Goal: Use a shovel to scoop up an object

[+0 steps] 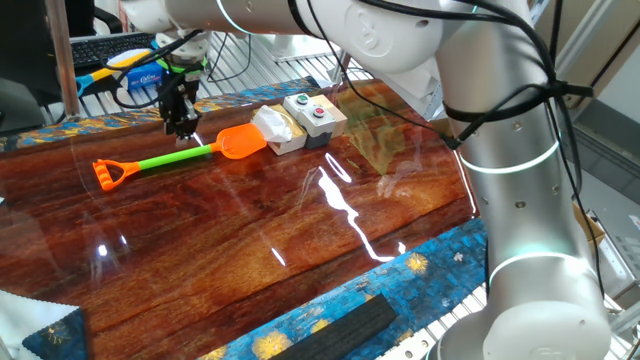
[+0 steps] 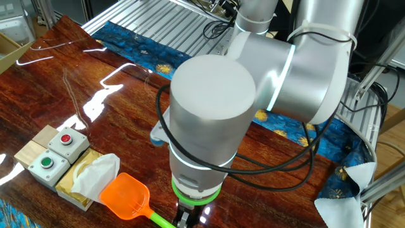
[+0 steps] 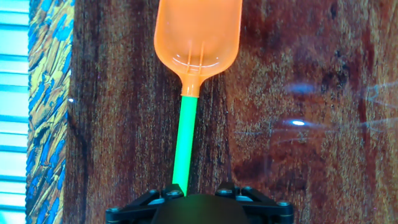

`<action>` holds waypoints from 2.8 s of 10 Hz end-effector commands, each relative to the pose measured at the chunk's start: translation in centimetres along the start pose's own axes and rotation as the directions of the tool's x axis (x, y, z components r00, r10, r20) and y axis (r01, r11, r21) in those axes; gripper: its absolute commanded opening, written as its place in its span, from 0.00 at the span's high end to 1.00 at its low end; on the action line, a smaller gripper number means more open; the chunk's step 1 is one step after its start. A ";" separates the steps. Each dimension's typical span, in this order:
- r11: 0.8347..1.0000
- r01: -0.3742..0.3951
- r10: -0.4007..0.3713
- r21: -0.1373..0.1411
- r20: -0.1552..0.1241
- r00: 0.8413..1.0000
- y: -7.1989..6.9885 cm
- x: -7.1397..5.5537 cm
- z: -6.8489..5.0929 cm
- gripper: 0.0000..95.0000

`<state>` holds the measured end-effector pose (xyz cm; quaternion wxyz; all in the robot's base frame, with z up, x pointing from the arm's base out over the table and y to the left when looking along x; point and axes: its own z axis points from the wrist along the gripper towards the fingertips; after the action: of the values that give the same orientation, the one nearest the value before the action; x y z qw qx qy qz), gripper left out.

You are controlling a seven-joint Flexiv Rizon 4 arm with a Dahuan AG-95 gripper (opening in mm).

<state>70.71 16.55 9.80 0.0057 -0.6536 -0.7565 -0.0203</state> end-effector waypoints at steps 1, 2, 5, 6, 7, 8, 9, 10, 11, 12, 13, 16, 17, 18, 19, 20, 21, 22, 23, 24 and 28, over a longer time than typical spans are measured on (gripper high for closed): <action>0.995 0.098 -0.098 0.002 0.025 0.995 0.1 0.0 0.1 1.00; 0.995 0.104 -0.104 0.000 0.022 0.994 0.1 0.0 0.1 1.00; 0.991 0.132 -0.132 -0.008 0.030 0.991 0.1 0.0 0.1 1.00; 0.990 0.140 -0.139 -0.007 0.034 0.990 0.1 0.0 0.1 1.00; 0.989 0.150 -0.149 -0.008 0.029 0.988 0.1 0.0 0.1 1.00; 0.988 0.156 -0.155 -0.007 0.029 0.987 0.1 0.0 0.1 1.00; 0.986 0.164 -0.164 -0.007 0.028 0.986 0.1 0.0 0.1 1.00; 0.983 0.183 -0.182 -0.008 0.028 0.983 0.1 0.0 0.1 1.00; 0.981 0.195 -0.194 -0.008 0.030 0.980 0.1 0.0 0.1 1.00; 0.980 0.201 -0.201 -0.007 0.032 0.979 0.1 0.0 0.1 1.00; 0.978 0.207 -0.207 -0.007 0.031 0.978 0.1 0.0 0.1 1.00; 0.981 0.196 -0.196 -0.005 0.039 0.980 0.1 0.0 0.1 1.00; 0.984 0.178 -0.178 -0.002 0.039 0.983 0.1 0.0 0.1 1.00; 0.984 0.176 -0.176 0.003 0.033 0.984 0.1 0.0 0.1 1.00; 0.986 0.167 -0.167 0.008 0.019 0.986 0.1 0.0 0.1 1.00; 0.990 0.140 -0.140 0.006 0.010 0.990 0.1 0.0 0.1 1.00; 0.993 0.119 -0.119 0.007 -0.010 0.993 0.1 0.0 0.1 1.00; 0.997 0.078 -0.078 0.007 -0.016 0.997 0.1 0.0 0.1 1.00; 0.999 0.052 -0.052 0.007 -0.020 0.998 0.1 0.0 0.1 1.00; 0.999 0.037 -0.037 0.007 -0.020 0.999 0.3 0.0 0.1 0.80; 1.000 0.002 -0.001 0.006 -0.033 0.999 2.3 0.2 0.8 0.80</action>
<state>73.06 17.22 8.91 0.0203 -0.6542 -0.7556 -0.0275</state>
